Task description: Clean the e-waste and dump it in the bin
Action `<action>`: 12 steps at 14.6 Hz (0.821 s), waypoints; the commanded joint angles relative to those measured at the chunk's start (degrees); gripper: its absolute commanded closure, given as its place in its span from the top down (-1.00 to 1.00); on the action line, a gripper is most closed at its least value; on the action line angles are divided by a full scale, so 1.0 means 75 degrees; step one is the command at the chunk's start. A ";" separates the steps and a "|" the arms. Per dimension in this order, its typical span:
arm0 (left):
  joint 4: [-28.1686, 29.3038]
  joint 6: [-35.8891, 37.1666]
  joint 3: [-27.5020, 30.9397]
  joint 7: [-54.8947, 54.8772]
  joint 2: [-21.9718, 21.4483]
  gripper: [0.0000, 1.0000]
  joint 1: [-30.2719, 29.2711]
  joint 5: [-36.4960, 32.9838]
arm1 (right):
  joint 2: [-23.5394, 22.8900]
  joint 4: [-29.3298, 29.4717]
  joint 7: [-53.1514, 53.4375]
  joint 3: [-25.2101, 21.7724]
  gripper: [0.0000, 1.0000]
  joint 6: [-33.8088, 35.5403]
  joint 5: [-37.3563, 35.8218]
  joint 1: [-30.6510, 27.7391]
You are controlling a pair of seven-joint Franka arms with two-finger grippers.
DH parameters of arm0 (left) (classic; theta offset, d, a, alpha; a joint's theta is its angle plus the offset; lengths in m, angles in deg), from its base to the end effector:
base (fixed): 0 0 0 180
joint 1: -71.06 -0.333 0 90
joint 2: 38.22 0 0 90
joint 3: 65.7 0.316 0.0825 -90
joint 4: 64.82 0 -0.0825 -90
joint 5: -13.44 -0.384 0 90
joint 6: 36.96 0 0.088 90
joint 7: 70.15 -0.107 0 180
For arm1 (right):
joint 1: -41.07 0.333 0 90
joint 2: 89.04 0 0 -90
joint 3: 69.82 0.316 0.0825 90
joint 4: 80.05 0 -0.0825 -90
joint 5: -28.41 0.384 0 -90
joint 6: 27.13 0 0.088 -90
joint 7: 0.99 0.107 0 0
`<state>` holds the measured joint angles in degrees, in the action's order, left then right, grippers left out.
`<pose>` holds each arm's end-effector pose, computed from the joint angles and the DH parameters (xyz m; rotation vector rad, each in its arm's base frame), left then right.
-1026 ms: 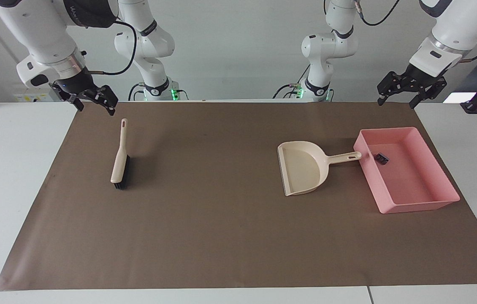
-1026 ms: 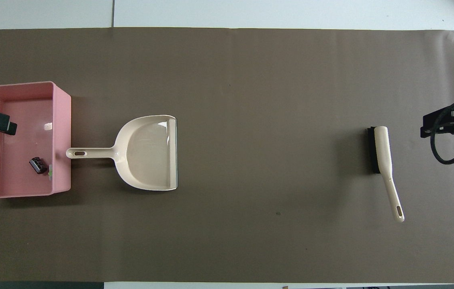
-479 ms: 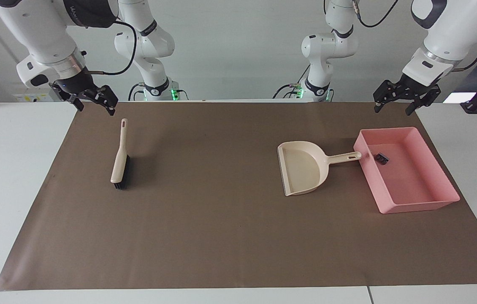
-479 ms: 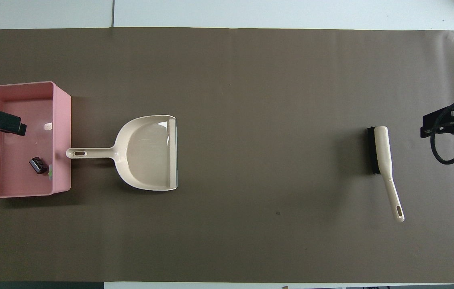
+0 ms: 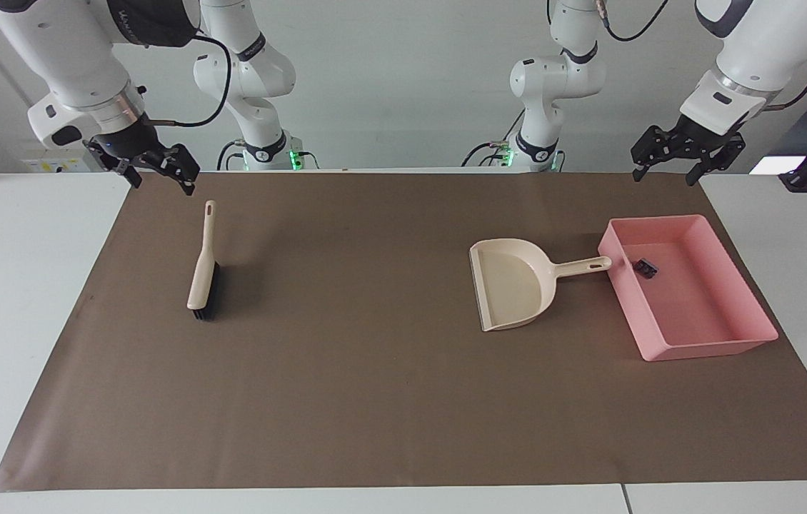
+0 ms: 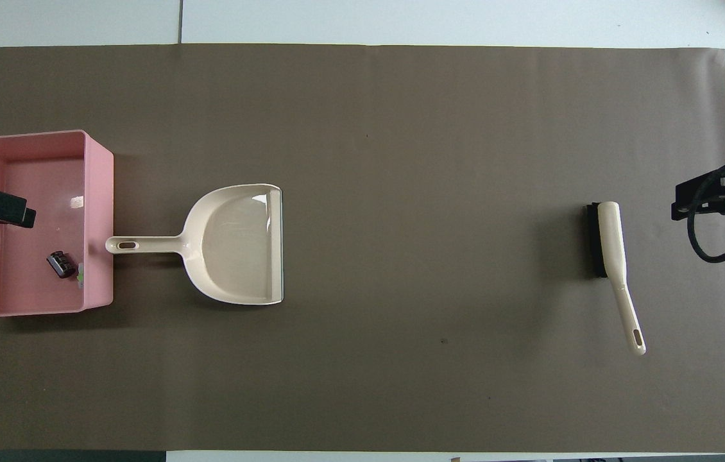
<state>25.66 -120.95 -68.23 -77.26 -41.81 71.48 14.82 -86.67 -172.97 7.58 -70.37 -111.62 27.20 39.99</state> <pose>0.5231 -0.0306 0.6454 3.1053 -0.2761 -0.0778 0.5301 -0.0176 0.6153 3.0979 -0.2779 -0.1624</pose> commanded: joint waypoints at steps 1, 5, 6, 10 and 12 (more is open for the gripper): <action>0.0230 0.0007 -0.0002 0.0022 -0.0213 0.99 -0.0044 -0.0126 | 0.0094 -0.0056 -0.0030 0.0002 1.00 0.0086 0.0033 -0.0009; 0.0229 0.0018 -0.0002 0.0022 -0.0213 0.99 -0.0056 -0.0126 | 0.0094 -0.0056 -0.0030 0.0002 1.00 0.0086 0.0033 -0.0009; 0.0264 0.0007 -0.0002 0.0069 -0.0237 0.99 -0.0056 -0.0126 | 0.0094 -0.0067 -0.0053 -0.0009 1.00 0.0074 0.0033 -0.0009; 0.0253 -0.0005 -0.0014 0.0480 -0.0237 0.99 -0.0056 -0.0126 | 0.0129 -0.0277 -0.0661 -0.0045 1.00 -0.0439 0.0033 -0.0114; 0.0265 0.0042 -0.0014 0.0433 -0.0248 0.99 -0.0056 -0.0126 | 0.0152 -0.0337 -0.0628 -0.0045 1.00 -0.0699 0.0044 -0.0161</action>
<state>25.97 -120.82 -68.08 -74.57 -42.08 71.40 14.73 -86.67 -173.60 4.37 -70.92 -114.65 27.20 39.64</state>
